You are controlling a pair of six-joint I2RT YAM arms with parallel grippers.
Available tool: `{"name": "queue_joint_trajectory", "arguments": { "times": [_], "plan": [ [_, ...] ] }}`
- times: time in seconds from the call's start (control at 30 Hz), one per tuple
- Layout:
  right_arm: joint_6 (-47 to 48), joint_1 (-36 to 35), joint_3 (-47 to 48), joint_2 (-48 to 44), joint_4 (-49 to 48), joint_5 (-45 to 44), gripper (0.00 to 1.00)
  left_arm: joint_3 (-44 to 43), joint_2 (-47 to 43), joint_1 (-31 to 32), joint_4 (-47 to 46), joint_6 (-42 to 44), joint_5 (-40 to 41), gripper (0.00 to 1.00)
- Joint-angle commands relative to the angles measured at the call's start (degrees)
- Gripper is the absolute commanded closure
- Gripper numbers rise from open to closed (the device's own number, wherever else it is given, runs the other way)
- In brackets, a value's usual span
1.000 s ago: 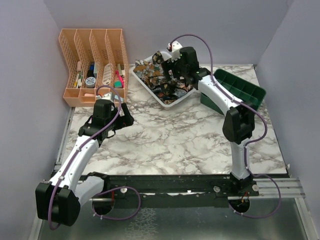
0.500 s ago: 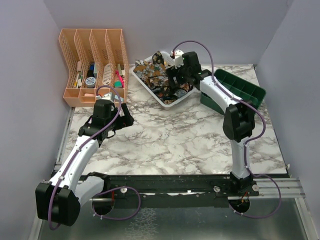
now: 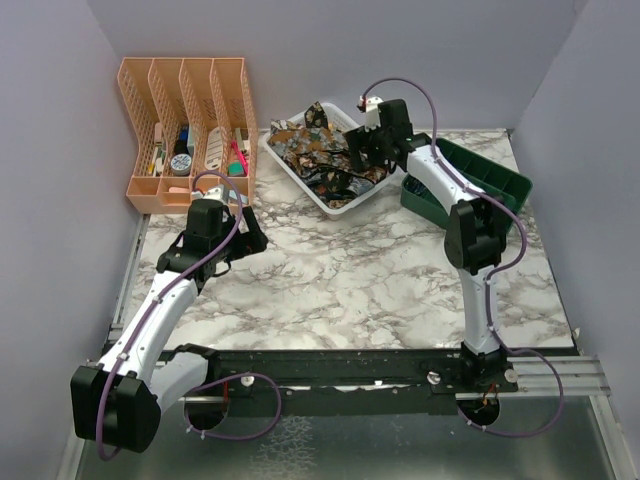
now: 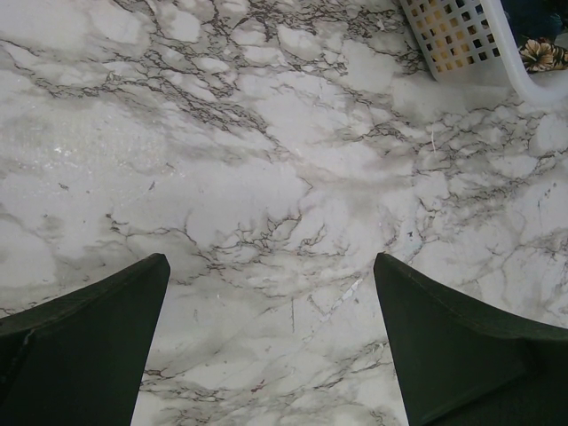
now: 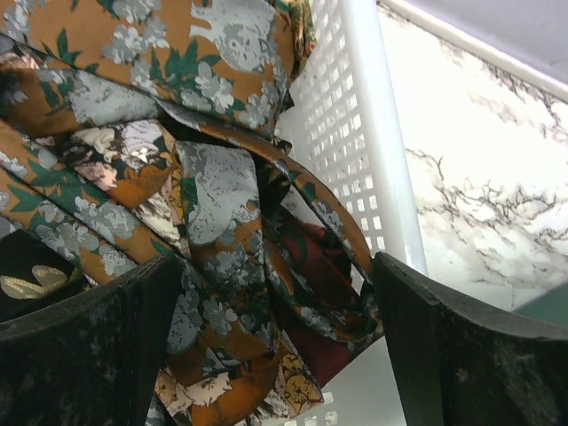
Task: Roll the ties
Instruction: Pick up the tie from the bin.
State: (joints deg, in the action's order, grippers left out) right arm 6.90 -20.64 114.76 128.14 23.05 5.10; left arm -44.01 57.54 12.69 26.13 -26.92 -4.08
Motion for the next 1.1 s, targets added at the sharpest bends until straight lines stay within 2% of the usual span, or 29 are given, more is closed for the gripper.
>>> {"name": "queue_joint_trajectory", "arguments": {
  "times": [0.0, 0.07, 0.17, 0.27, 0.37, 0.5, 0.63, 0.83, 1.07],
  "plan": [
    [-0.6, -0.1, 4.1, 2.6, 3.6, 1.4, 0.05, -0.1, 0.1, -0.4, 0.5, 0.2, -0.4, 0.01],
    [-0.9, -0.1, 5.0, 3.2, 4.6, 1.5, 0.05, 0.0, 0.1, -0.4, 0.5, 0.2, -0.4, 0.01],
    [-0.7, 0.0, 5.1, 3.1, 4.7, 3.3, 0.21, 0.1, 0.2, -0.4, 0.5, 0.2, -0.4, 0.01],
    [-1.2, 0.0, 5.8, 2.5, 5.2, 4.7, 0.26, 0.1, 0.3, -0.4, 0.5, 0.1, -0.3, 0.01],
    [-2.4, 0.0, 5.9, 0.4, 4.4, 1.4, 0.17, 0.0, 0.4, -0.4, 0.6, 0.1, -0.4, 0.01],
    [-4.3, 0.4, 2.9, -4.1, 1.2, -3.0, 0.1, 0.0, 0.5, -0.4, 0.5, 0.0, -0.4, 0.01],
    [-6.0, 0.8, 1.1, -4.8, 2.0, -2.3, 0.04, -0.2, 0.9, -0.4, 0.5, -0.1, -0.5, 0.01],
    [-8.4, 0.9, 0.0, -2.7, 5.0, 0.9, 0.0, -0.4, 1.4, -0.4, 0.3, 0.3, -1.1, 0.01],
    [-7.8, 0.9, -1.5, -0.8, 5.4, 3.8, 0.0, 0.0, 0.9, -0.4, 0.3, 0.6, -1.0, 0.01]
  ]
}}
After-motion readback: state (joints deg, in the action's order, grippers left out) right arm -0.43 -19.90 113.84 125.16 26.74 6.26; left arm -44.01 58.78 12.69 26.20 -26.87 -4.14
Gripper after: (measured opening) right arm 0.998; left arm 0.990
